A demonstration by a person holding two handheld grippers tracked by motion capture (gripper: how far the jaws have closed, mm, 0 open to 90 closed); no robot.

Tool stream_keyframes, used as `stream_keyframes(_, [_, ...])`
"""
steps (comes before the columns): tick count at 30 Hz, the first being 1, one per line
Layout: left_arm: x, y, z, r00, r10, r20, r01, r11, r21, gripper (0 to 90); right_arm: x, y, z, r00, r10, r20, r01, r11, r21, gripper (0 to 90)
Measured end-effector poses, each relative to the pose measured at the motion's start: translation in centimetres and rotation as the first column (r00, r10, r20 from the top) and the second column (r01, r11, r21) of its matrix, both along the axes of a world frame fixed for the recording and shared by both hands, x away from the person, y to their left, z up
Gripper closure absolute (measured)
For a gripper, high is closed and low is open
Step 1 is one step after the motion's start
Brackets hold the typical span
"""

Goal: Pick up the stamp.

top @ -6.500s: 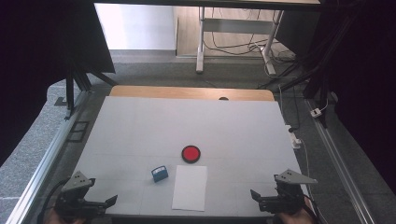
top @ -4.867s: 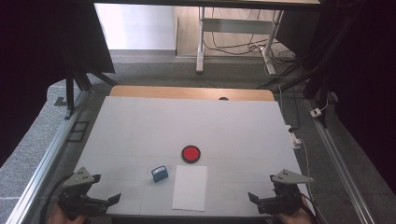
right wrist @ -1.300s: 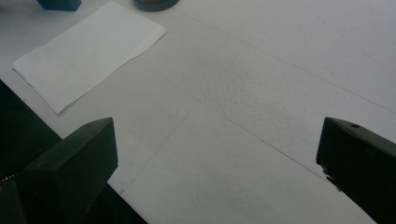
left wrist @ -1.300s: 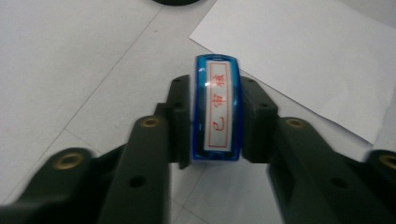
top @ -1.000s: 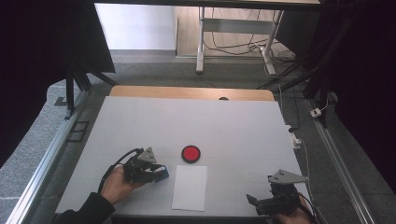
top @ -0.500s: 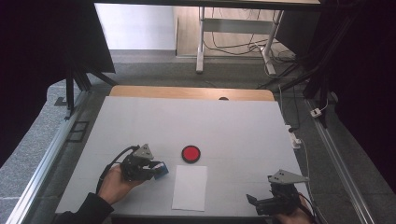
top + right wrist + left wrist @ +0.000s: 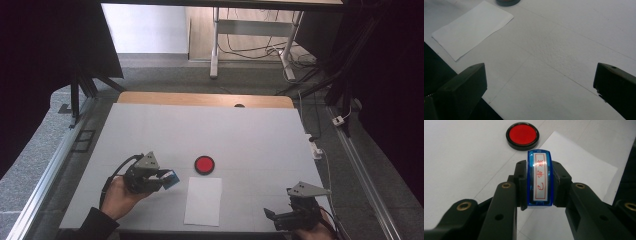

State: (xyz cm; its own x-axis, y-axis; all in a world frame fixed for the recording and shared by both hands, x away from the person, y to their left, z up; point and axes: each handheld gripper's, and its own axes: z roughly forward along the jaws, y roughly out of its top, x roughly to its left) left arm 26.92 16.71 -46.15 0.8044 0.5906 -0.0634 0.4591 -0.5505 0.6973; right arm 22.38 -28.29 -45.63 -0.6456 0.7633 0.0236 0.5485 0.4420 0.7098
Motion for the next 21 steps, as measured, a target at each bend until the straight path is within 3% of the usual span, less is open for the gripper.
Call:
stream_keyframes(12, [-1.2, 0.5, 1.3, 0.9983, 0.0, 0.058, 0.004, 0.9973, -0.073, 70.0, 0.0, 0.0, 0.0, 1.0, 0.0, 0.0, 0.0, 1.0, -0.001, 0.0])
stream_keyframes(15, [-1.5, 0.8, 1.7, 0.9978, 0.01, 0.066, -0.002, 0.9931, -0.117, 70.0, 0.0, 0.0, 0.0, 1.0, 0.0, 0.0, 0.0, 1.0, -0.001, 0.0])
stream_keyframes(21, [-2.0, 1.1, 2.1, 0.9962, 0.007, 0.087, 0.007, 0.9868, -0.162, 70.0, 0.0, 0.0, 0.0, 1.0, 0.001, 0.0, -0.001, 1.0, -0.001, 0.0])
